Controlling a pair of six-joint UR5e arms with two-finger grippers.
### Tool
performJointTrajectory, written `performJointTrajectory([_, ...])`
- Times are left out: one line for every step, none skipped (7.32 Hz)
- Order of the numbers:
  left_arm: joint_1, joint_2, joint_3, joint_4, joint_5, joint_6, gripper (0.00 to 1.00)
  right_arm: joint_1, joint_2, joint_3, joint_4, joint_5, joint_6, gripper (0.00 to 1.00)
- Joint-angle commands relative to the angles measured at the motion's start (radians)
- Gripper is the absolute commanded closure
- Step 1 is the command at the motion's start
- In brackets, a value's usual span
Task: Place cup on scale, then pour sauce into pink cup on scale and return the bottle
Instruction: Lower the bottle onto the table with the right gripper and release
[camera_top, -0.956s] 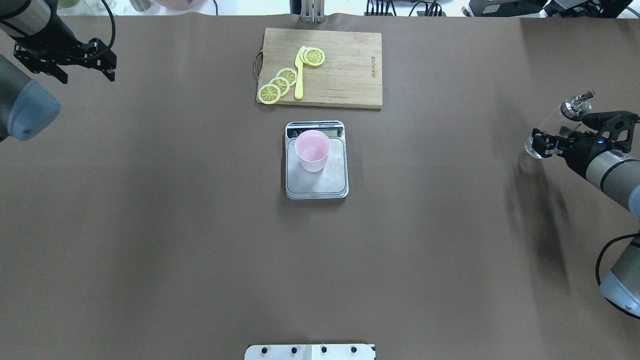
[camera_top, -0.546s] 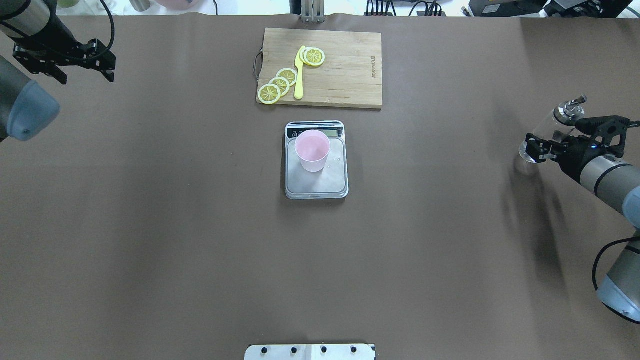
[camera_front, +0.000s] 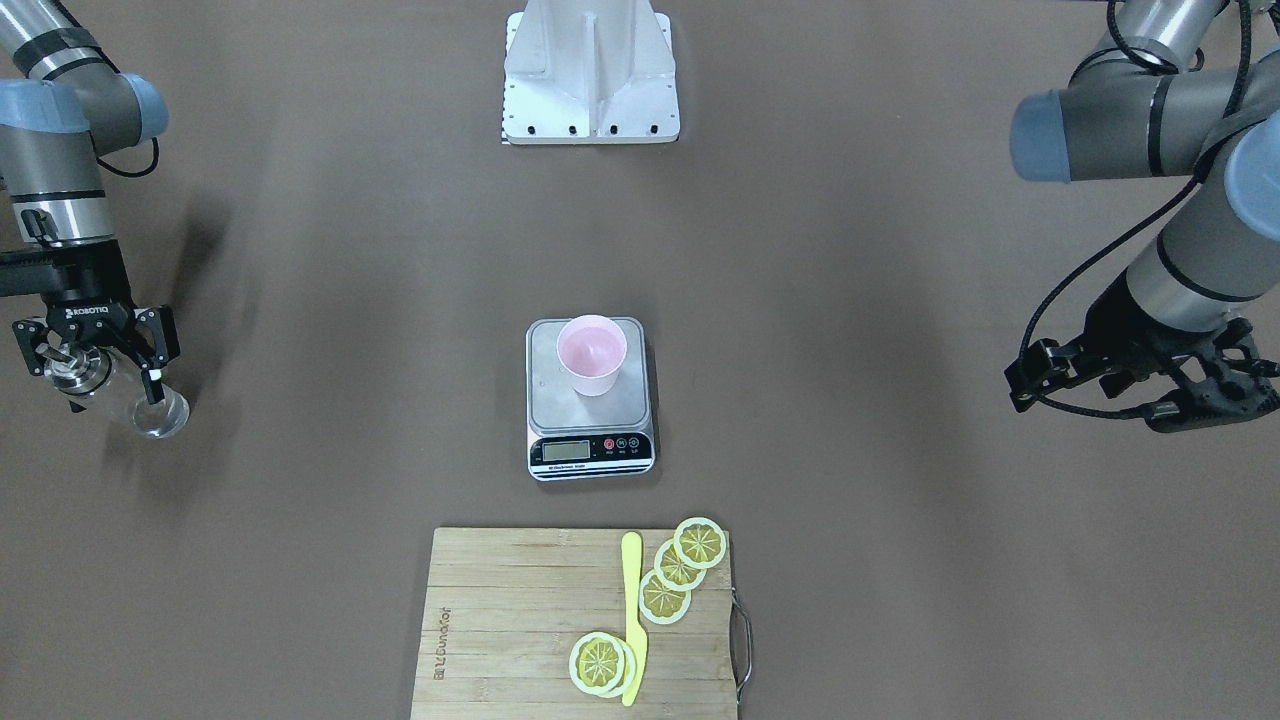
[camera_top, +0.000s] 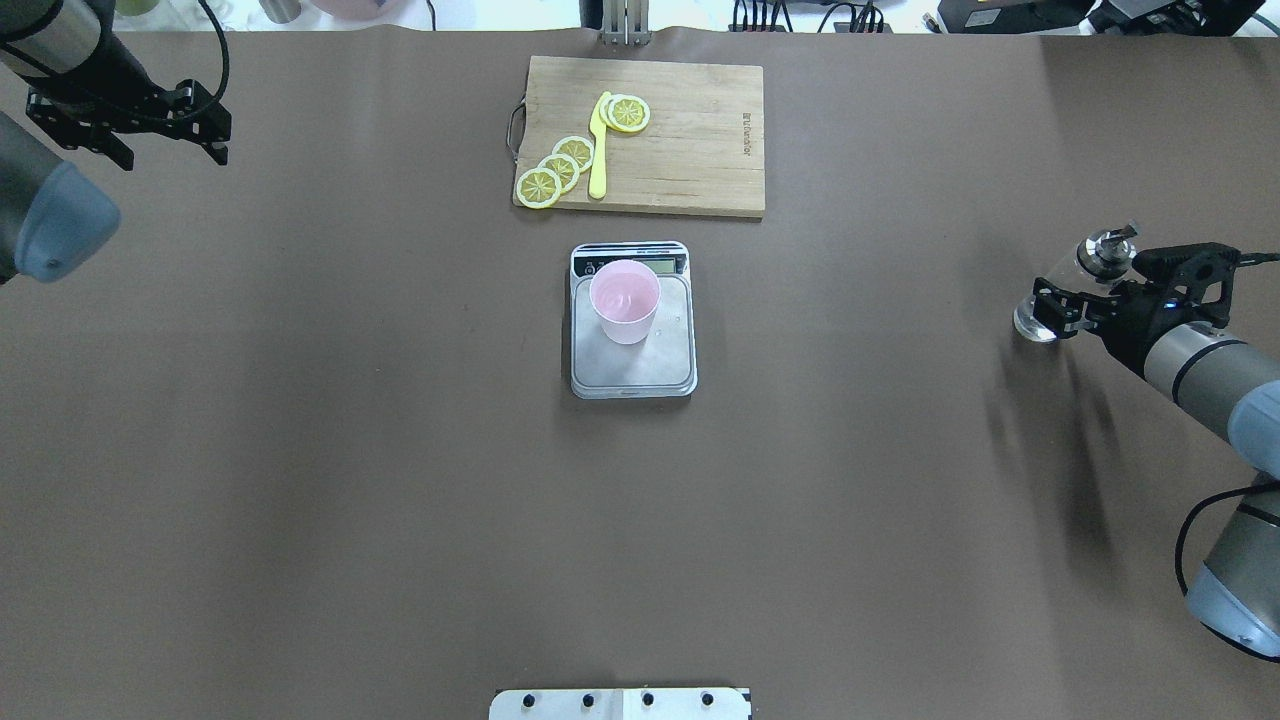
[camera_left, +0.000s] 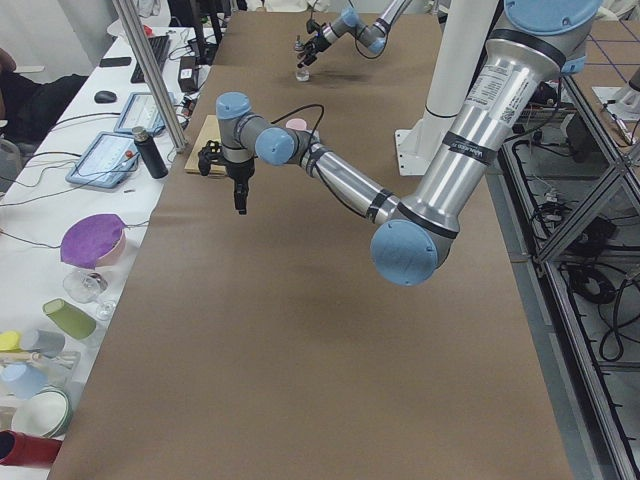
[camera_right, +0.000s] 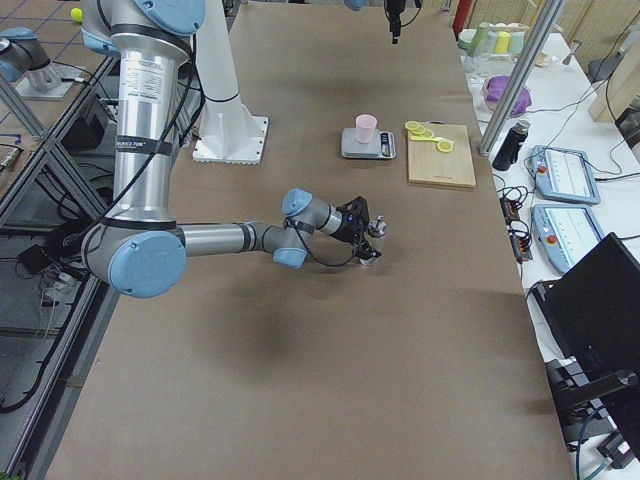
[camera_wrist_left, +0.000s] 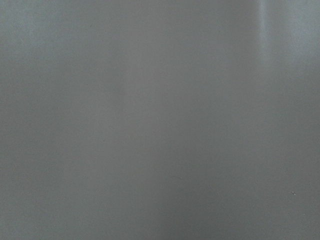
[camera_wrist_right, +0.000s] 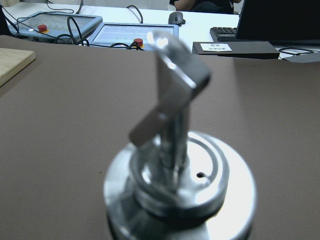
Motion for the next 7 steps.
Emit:
performJointTrajectory([0.0,0.0,0.004,-0.001,-0.001,0.0,0.01,-0.02,0.0,0.002,0.0,-0.024,-0.009,0.0])
performJointTrajectory([0.002,0.0,0.004,0.0,-0.001,0.0,0.01,-0.022,-0.012,0.026,0.0,-0.013,-0.011,0.0])
performJointTrajectory([0.0,0.002,0.004,-0.001,-0.001,0.0,0.01,-0.028,-0.068,0.072,0.0,-0.001,-0.012,0.0])
performJointTrajectory([0.0,0.005,0.002,-0.001,-0.001,0.001,0.01,-0.037,-0.127,0.113,0.001,0.006,-0.016,0.0])
performJointTrajectory([0.0,0.006,0.004,-0.001,0.001,0.004,0.01,-0.043,-0.177,0.153,0.0,0.022,-0.017,0.0])
performJointTrajectory([0.0,0.008,0.002,-0.001,-0.001,0.006,0.01,-0.04,-0.219,0.207,-0.002,0.063,-0.019,0.0])
performJointTrajectory([0.0,0.008,0.002,-0.001,0.001,0.01,0.01,-0.031,-0.254,0.283,-0.029,0.133,-0.023,0.0])
